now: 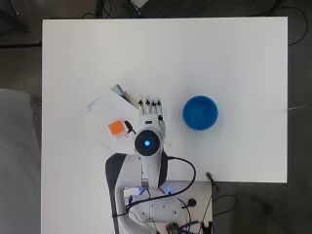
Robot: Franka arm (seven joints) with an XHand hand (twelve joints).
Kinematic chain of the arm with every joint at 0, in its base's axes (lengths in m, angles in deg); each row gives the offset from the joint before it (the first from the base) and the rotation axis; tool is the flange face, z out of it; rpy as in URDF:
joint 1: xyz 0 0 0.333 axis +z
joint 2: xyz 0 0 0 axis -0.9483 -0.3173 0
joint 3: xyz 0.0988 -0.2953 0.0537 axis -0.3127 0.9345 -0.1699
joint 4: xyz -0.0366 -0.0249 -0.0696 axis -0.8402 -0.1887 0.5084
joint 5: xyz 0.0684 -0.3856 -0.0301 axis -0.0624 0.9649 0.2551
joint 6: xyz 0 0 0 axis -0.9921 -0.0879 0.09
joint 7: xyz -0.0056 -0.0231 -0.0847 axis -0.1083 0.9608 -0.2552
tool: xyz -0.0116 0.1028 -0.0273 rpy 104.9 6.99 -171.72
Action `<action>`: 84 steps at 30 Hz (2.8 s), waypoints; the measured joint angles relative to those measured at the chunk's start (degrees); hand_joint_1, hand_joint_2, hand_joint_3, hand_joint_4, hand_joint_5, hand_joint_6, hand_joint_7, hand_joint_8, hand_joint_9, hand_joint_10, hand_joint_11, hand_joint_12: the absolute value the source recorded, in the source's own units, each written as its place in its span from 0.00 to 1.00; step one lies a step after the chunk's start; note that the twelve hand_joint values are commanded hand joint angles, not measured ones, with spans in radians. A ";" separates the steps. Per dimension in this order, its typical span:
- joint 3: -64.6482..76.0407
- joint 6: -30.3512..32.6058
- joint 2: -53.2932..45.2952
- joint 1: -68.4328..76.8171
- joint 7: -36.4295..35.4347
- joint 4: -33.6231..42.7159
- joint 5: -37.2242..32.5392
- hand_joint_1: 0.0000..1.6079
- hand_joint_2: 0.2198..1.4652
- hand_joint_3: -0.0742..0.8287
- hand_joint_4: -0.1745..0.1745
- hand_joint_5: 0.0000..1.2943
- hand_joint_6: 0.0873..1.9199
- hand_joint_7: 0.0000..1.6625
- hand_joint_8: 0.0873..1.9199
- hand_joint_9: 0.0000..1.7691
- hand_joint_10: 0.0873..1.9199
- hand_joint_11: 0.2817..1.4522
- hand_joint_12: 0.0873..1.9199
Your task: Teleoperate dual arm-hand system to pick and place objects
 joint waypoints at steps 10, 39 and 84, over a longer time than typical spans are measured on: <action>7.34 2.46 -0.30 -1.38 -3.29 -1.01 1.35 0.12 0.64 0.07 0.60 0.20 0.00 0.22 0.00 0.28 0.00 0.15 0.00; -9.09 22.74 -6.68 3.10 -15.30 -22.65 -14.39 0.14 0.53 0.09 0.54 0.12 0.00 0.14 0.00 0.20 0.00 0.16 0.00; 18.98 19.09 -28.41 -0.60 -11.63 14.38 -3.53 0.53 0.84 0.08 1.00 0.51 0.74 0.54 1.00 0.68 1.00 0.49 0.93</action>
